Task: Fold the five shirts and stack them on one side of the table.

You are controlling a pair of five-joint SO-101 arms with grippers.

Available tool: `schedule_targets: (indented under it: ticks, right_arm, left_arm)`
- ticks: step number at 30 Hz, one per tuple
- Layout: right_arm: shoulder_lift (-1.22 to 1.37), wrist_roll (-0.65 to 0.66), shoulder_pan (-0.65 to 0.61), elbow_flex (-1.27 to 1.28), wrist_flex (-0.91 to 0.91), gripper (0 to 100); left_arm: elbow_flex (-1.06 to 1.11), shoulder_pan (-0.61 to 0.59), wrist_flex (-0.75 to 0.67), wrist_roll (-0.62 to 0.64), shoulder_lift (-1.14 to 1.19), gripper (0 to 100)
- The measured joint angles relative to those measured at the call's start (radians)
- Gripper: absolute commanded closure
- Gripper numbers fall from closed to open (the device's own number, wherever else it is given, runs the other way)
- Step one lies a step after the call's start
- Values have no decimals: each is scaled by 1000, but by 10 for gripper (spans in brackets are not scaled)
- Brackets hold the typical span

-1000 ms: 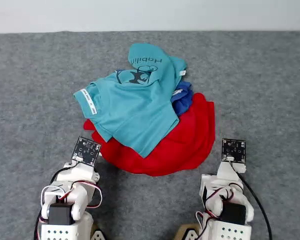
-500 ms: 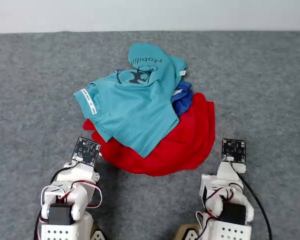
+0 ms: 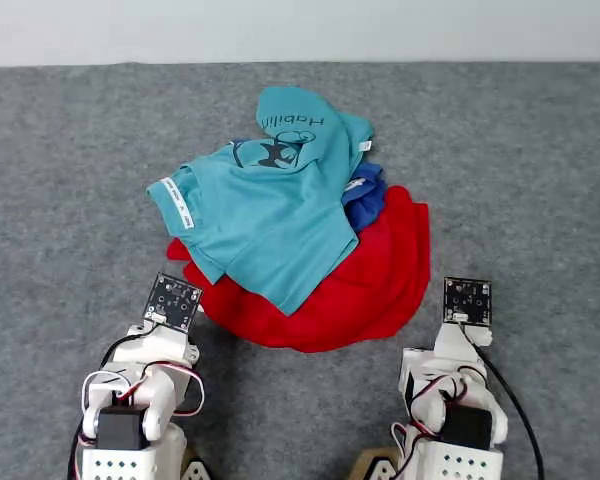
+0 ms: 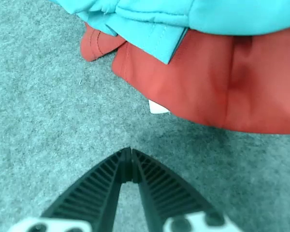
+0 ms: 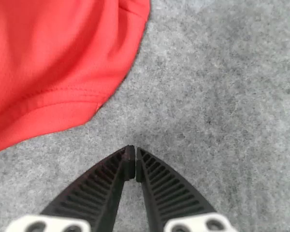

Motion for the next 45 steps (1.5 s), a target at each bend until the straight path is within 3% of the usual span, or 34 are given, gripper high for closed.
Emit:
schedule_targets:
  ticks: [34,45]
  right_arm:
    - [0,0,0,0,0,988]
    - [0,0,0,0,0,988]
  left_arm:
    - [-8,0,-17,-14,0,994]
    - [-310,-17,-55,18,-3,994]
